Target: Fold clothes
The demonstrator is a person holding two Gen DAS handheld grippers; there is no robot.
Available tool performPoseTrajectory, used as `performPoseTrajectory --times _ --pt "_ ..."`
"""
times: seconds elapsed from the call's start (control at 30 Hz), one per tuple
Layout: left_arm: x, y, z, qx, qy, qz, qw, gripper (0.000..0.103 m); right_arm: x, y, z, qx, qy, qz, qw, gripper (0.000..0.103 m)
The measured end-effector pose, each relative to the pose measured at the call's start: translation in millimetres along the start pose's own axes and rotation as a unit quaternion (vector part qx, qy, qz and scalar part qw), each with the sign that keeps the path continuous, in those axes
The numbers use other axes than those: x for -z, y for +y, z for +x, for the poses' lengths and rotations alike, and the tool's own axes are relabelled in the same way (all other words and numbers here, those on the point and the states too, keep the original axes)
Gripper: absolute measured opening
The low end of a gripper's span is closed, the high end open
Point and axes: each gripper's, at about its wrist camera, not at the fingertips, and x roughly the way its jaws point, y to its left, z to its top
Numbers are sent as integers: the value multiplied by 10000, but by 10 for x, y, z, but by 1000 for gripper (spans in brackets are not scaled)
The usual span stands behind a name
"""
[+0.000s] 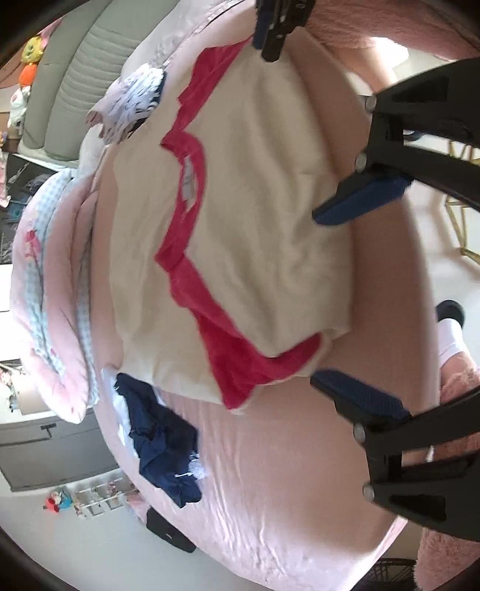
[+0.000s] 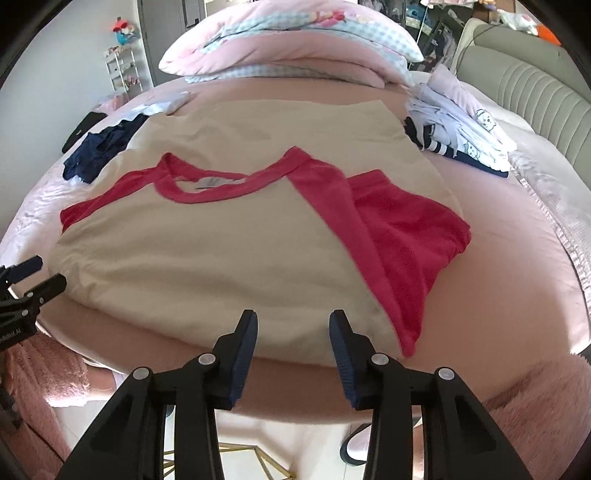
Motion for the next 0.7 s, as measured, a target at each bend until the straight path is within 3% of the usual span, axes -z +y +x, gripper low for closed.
performPoseTrajectory --times 0.27,0.33,0.4,0.6,0.7 --pt "77 135 132 67 418 -377 9984 57 95 -194 3 137 174 415 9989 40" --pt "82 219 198 3 505 -559 9972 35 96 -178 4 203 174 350 9990 40" --pt "74 298 236 6 500 -761 9958 30 92 -123 3 354 165 208 9990 40" --pt "-50 344 140 302 82 -877 9957 29 52 -52 -118 173 -37 28 9998 40" --pt "-142 349 90 467 -179 -857 9951 29 8 165 -207 -345 -117 -376 9986 40"
